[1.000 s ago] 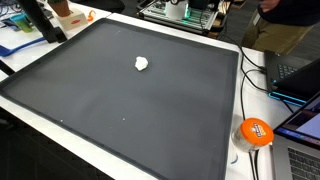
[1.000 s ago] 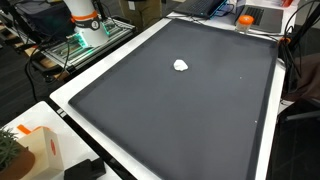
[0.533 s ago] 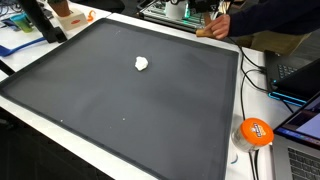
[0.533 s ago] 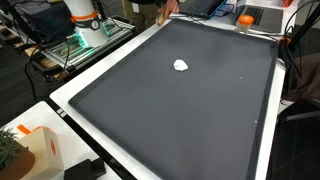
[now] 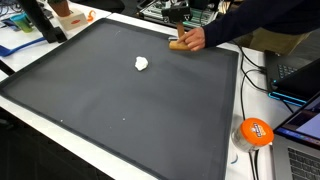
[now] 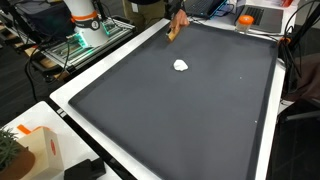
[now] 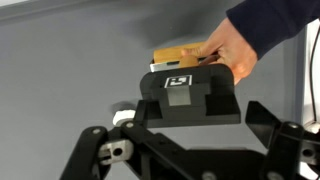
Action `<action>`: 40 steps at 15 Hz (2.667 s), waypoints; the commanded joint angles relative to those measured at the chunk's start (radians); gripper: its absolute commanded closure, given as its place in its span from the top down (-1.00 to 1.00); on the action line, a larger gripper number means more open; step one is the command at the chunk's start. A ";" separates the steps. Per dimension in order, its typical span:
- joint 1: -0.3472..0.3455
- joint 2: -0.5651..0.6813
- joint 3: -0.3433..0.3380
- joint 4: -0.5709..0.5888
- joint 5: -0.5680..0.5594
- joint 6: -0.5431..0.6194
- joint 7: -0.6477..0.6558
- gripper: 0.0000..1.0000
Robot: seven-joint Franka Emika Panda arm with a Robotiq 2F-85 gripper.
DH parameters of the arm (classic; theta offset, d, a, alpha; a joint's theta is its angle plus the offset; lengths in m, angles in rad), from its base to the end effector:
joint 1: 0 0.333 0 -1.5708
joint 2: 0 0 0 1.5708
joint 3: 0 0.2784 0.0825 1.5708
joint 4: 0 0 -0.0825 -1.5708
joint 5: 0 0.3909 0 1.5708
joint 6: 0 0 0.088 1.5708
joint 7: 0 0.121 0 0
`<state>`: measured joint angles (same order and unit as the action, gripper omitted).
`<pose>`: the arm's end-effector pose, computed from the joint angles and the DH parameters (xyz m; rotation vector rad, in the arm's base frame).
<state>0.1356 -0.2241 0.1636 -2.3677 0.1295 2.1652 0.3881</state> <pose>0.4596 0.1477 0.3599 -3.0570 0.2514 0.0080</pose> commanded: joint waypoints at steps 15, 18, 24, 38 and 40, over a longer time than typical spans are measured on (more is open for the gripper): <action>-0.008 0.023 0.011 0.033 -0.020 -0.069 0.017 1.00; -0.008 0.026 0.012 0.037 -0.022 -0.071 0.020 1.00; -0.007 0.028 0.018 0.041 -0.025 -0.075 0.022 0.46; -0.009 -0.008 0.023 0.013 -0.033 -0.049 0.037 -0.57; -0.007 -0.026 0.030 -0.002 -0.051 -0.033 0.041 -0.57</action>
<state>0.1320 -0.2028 0.1784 -2.3342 0.1180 2.1103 0.3965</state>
